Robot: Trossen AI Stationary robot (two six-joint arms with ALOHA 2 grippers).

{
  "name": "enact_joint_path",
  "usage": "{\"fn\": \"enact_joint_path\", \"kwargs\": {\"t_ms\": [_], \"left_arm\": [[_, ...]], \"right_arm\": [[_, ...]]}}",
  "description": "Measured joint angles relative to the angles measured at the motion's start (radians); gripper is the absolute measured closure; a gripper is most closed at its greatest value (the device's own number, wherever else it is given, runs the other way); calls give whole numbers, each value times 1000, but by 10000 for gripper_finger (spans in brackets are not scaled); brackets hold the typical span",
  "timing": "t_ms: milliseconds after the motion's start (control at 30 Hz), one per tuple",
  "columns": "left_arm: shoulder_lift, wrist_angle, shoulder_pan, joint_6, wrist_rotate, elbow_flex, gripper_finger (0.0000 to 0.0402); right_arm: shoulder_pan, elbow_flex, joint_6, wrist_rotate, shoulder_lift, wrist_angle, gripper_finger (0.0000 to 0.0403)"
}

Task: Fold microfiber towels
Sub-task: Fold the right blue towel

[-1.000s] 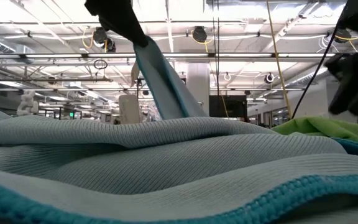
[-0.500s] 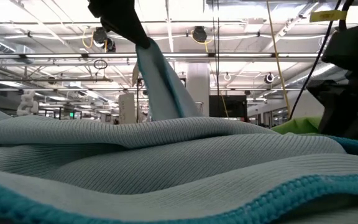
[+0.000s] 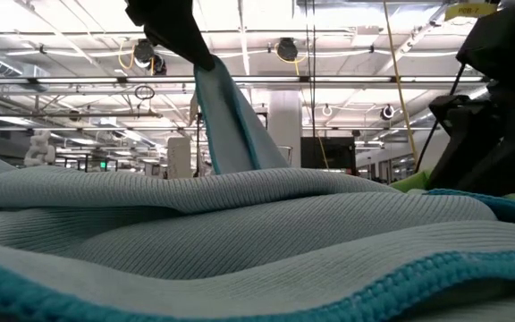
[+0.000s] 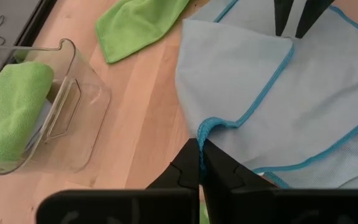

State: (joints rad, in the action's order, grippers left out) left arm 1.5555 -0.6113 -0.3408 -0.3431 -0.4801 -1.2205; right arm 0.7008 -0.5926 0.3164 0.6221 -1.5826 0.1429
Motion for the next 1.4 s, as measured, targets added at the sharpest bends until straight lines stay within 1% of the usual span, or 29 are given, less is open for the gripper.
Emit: {"fn": "enact_joint_path", "kwargs": {"t_ms": [133,267,333,433,533,667,733,867,1033,1133,1267,1333,1400], "left_arm": [[0,0,0,0,0,0,390],[0,1,0,0,0,0,396],[0,1,0,0,0,0,397],[0,1,0,-1,0,0,390],[0,1,0,-1,0,0,388],[0,1,-2,1,0,0,397],[0,2,-2,1,0,0,393],[0,2,-2,1,0,0,387],[0,2,-2,8,0,0,397],[0,3,-2,8,0,0,391],[0,3,-2,4,0,0,394],[0,3,-2,3,0,0,397],[0,6,-2,3,0,0,394]], "right_arm": [[-16,0,7,-51,-20,13,282],[-26,0,10,-50,-21,43,282],[-31,0,9,-30,-21,54,282],[-40,-1,23,31,-21,59,285],[-57,-1,28,59,-21,59,312],[-86,-1,-8,84,-21,70,383],[-107,0,-31,84,-14,66,395],[-173,0,-46,88,29,67,389],[-270,0,-92,82,105,67,395],[-323,0,-104,17,151,31,390],[-367,0,-82,-90,220,-35,362],[-373,0,-68,-128,249,-65,342],[-370,0,-43,-143,270,-93,319]]}}
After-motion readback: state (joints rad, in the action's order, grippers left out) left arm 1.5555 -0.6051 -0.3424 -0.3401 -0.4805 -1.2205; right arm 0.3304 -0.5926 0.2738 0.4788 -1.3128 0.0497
